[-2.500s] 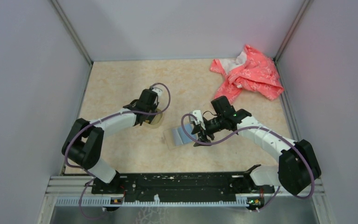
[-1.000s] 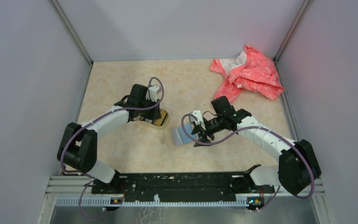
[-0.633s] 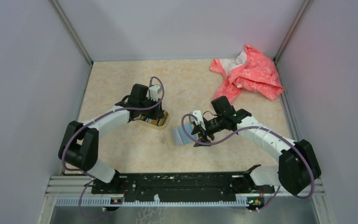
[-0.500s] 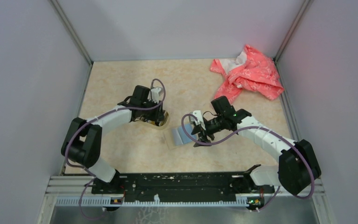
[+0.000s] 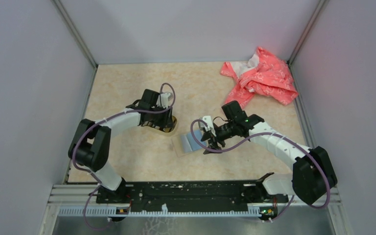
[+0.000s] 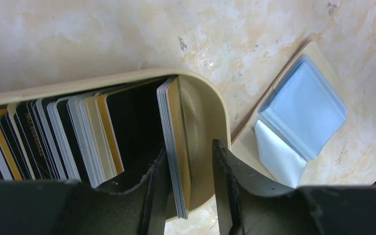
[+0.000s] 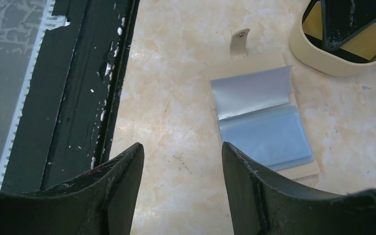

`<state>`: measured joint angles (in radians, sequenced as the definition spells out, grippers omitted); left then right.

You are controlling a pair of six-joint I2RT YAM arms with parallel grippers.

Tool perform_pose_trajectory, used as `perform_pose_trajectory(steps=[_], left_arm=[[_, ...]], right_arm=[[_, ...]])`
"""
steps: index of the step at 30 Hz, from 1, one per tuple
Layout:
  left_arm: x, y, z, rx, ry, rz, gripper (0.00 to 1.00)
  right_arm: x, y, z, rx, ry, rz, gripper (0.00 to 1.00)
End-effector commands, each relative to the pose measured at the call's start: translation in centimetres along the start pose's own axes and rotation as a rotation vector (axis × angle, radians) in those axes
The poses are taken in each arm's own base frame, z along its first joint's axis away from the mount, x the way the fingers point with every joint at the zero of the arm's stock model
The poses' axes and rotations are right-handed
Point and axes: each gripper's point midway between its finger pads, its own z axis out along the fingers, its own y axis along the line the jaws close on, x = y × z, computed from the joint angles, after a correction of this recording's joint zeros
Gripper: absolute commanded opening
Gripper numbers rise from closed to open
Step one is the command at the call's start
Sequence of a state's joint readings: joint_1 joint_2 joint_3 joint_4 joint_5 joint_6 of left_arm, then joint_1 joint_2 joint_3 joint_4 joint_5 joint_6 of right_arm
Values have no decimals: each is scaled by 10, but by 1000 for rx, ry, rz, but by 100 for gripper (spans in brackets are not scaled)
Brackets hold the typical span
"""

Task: Put the credit cards into the card holder
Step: Pick up the credit card from the storage box.

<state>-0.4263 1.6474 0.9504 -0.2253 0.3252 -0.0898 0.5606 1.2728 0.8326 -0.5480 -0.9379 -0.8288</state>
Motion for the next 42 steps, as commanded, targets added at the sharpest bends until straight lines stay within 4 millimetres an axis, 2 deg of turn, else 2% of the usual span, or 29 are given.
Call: perform_pose_trajectory(steps=[1,4,9,11,14,16,24,26,29,42], left_arm=[[-15,-1,4,43,5,-17,44],[-11,3,9,67,37,-64,44],[-10,9,8,67,56,-101,31],[-11,8,7,69,56,-100,24],[-14,6,4,71,50,-98,5],[-16,5,2,72,45,-97,0],[-18,12,-16,145,-6,-142,1],[-18,13,-18,154,-8,-150,9],[-19,13,-18,166,-10,-153,15],[-17,12,-15,192,6,-164,21]], right_arm=[[-22,-4,-5,0,-51,-63,60],[-22,-4,-5,0,-53,-63,60],[-23,-4,-5,-2,-54,-64,60],[-23,-4,-5,-2,-55,-64,60],[-22,-3,-5,-3,-54,-62,60],[-23,-4,-5,-1,-55,-65,60],[-22,-4,-5,-2,-53,-63,60],[-22,-4,-5,-3,-53,-61,60],[-22,-4,-5,-3,-53,-61,60],[-21,-4,-5,-3,-51,-58,60]])
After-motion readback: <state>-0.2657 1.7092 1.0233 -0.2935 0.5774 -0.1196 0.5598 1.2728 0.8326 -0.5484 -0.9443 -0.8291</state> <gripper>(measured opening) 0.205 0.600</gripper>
